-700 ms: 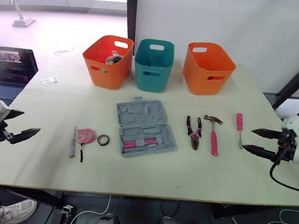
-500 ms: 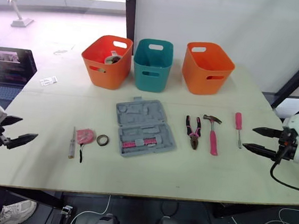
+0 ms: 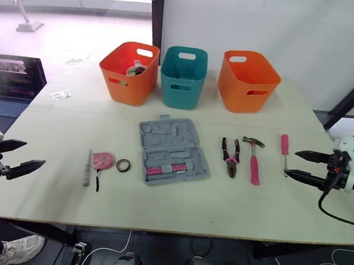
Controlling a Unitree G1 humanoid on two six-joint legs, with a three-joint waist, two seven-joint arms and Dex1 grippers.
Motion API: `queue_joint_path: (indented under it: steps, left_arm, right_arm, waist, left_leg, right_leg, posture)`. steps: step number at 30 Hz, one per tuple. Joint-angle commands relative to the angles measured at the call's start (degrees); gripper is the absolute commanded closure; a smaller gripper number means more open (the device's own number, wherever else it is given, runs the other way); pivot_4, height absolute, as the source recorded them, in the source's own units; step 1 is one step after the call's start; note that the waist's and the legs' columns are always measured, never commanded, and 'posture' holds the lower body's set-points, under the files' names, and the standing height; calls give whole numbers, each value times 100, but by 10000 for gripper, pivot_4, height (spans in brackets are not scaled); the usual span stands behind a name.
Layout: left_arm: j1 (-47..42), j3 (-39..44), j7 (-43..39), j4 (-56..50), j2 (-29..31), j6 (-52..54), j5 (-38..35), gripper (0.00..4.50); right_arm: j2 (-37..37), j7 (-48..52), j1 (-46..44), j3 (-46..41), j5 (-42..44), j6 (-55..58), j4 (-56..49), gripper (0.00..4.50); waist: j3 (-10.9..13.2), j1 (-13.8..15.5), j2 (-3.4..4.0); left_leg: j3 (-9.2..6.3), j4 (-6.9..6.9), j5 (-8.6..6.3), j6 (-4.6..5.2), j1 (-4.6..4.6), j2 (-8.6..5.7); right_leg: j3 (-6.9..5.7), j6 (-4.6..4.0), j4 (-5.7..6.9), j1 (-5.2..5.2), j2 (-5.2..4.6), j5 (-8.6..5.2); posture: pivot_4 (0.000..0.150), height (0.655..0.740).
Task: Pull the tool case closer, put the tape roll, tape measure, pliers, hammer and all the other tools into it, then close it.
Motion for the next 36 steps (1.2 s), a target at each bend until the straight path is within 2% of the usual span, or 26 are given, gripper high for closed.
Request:
queue_joint_path:
  steps: [1, 4, 9, 11, 15, 16, 18, 19, 22, 25, 26, 31, 36]
  left_arm:
    - [341, 174, 266, -890, -127, 212, -43, 416]
    - [373, -220, 1148, -1504, -437, 589, 312, 416]
    - [216, -1342, 2191, -2334, -939, 406, 1310, 416]
    - [-110, -1756, 2628, -2376, -1280, 262, 1614, 416]
    - [-777, -2265, 2340, -1924, -1624, 232, 1432, 416]
    - [-907, -2375, 2144, -1801, -1643, 315, 1318, 52]
    - [-1211, -2655, 1841, -1515, -1632, 320, 1299, 5456]
    - [-1331, -2751, 1759, -1386, -1630, 321, 1315, 8677]
    - [-2155, -3255, 1701, -512, -1871, 224, 1598, 23359]
    - [-2851, -3544, 1657, 394, -2061, -8, 1843, 38172]
    - [-3050, -3655, 1574, 660, -2091, -123, 1923, 44090]
    - [-3932, -3991, 1345, 2046, -2244, -650, 2291, 44709]
    - [-4801, -4076, 1305, 3467, -2476, -1147, 2543, 44709]
  right_arm:
    - [172, -299, 228, 14, 316, 672, -1161, 0]
    - [498, -1053, 235, 215, 169, 1191, -1812, 0]
    - [1060, -1889, 38, 758, -308, 1025, -2547, 0]
    - [1220, -2161, -177, 1276, -797, 959, -2674, 0]
    - [1631, -2435, -901, 2015, -1492, 628, -1981, 0]
    - [1730, -2483, -1066, 2177, -1665, 461, -1726, 2713]
    - [1958, -2723, -1371, 2537, -2121, -30, -1102, 8200]
    - [2039, -2788, -1474, 2646, -2267, -215, -874, 13094]
    - [2605, -3415, -2121, 3010, -2853, -956, 390, 28342]
    - [2839, -3763, -2706, 3433, -3501, -1554, 1463, 43283]
    - [2960, -3878, -2912, 3476, -3585, -1629, 1808, 45000]
    - [3414, -4104, -3583, 3647, -3916, -1900, 3090, 45000]
    - [3599, -4188, -3958, 3660, -4153, -1987, 3742, 45000]
  waist:
    - [0, 12, 1]
    - [0, 29, 3]
    - [-2, 50, 0]
    - [-2, 58, 0]
    - [-4, 56, -4]
    - [-4, 35, -4]
    - [-4, 23, -4]
    - [-4, 23, -4]
    - [-4, 18, -3]
    - [-3, 11, -4]
    - [-3, 12, -5]
    - [-3, -5, -5]
    - [-3, -41, -5]
  left_leg:
    - [0, 0, 0, 0, 0, 1]
    - [-2, 1, 0, 0, 0, 0]
    - [-3, 4, 0, 0, -2, -3]
    - [-5, 5, 0, 0, -4, -4]
    - [-6, 9, 1, -2, -4, -5]
    - [-5, 8, 1, -2, -4, -6]
    - [-5, 4, 1, -2, -5, -6]
    - [-5, 4, 1, -2, -4, -6]
    - [-3, 5, 2, -3, -5, -7]
    - [-5, 8, 11, -17, -6, -8]
    - [-5, 7, 11, -18, -8, -10]
    - [-7, -5, 18, -29, -10, -11]
    - [-7, -1, 17, -26, -10, -12]
  right_leg:
    - [0, 0, 0, 1, 0, 0]
    - [1, 0, 0, 1, -1, 0]
    - [1, 0, -3, 4, -1, 0]
    - [-1, 0, -3, 2, -1, 0]
    - [-3, 0, 0, 2, 0, 1]
    - [-2, 0, 0, 0, 0, 1]
    - [-2, 0, 0, -4, 0, 1]
    - [-3, 0, 0, -3, 0, 1]
    - [-2, 0, 1, -5, 1, 1]
    - [-2, -1, 14, -9, 2, 2]
    - [-1, -1, 15, -16, 2, 2]
    - [-3, -1, 16, -26, 2, 2]
    - [-2, -1, 26, -28, 3, 2]
  posture:
    - [1500, 7400]
    - [1500, 7400]
    - [1500, 7400]
    - [1500, 7400]
    - [1500, 7400]
    - [1500, 7400]
    - [1500, 7400]
    - [1500, 7400]
    - [1500, 7400]
    - [1500, 7400]
    - [1500, 7400]
    - [1500, 7400]
    - [1500, 7400]
